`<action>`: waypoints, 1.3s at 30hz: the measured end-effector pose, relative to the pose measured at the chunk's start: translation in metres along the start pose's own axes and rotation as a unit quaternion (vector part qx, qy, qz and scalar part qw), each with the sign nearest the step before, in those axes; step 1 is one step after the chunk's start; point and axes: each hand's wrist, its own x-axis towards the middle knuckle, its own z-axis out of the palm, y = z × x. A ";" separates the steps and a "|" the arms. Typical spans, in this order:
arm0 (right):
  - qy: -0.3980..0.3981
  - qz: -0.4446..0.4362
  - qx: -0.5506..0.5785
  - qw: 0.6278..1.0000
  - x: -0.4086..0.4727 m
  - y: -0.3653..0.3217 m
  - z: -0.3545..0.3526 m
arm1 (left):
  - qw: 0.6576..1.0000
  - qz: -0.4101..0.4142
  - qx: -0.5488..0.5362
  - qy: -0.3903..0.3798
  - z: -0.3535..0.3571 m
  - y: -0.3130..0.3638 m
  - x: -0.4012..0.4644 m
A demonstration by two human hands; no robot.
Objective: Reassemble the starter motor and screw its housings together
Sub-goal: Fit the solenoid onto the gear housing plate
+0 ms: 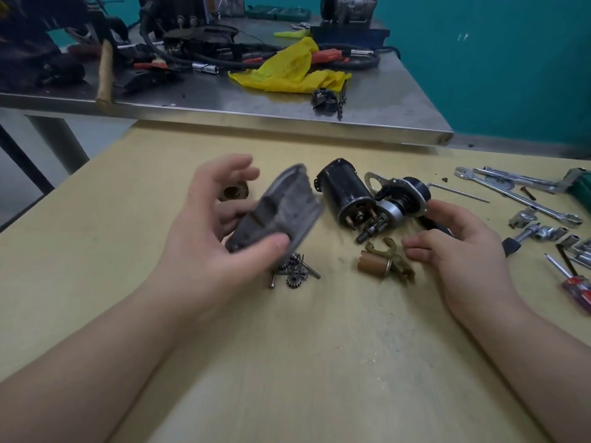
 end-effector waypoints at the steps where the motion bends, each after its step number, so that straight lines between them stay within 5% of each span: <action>1: 0.002 0.001 0.002 1.000 0.000 -0.001 0.000 | 0.997 -0.047 -0.048 0.027 -0.002 0.000 0.003; 8: 0.006 0.004 -0.021 1.000 -0.004 -0.007 0.004 | 0.959 -0.195 -0.168 0.116 -0.014 0.000 0.031; 15: 0.005 0.012 -0.037 0.999 -0.006 -0.011 0.006 | 0.983 -0.137 0.115 0.026 0.000 0.007 0.088; 22: -0.007 0.008 -0.067 0.998 -0.010 -0.014 0.007 | 0.873 -0.047 0.475 -0.098 0.036 -0.018 0.121; 34: -0.022 0.010 -0.084 0.996 -0.011 -0.019 0.009 | 0.819 -0.080 0.559 -0.100 0.062 -0.044 0.115; 39: -0.006 0.021 -0.061 0.998 -0.012 -0.020 0.008 | 0.827 -0.048 0.548 -0.117 0.050 -0.026 0.090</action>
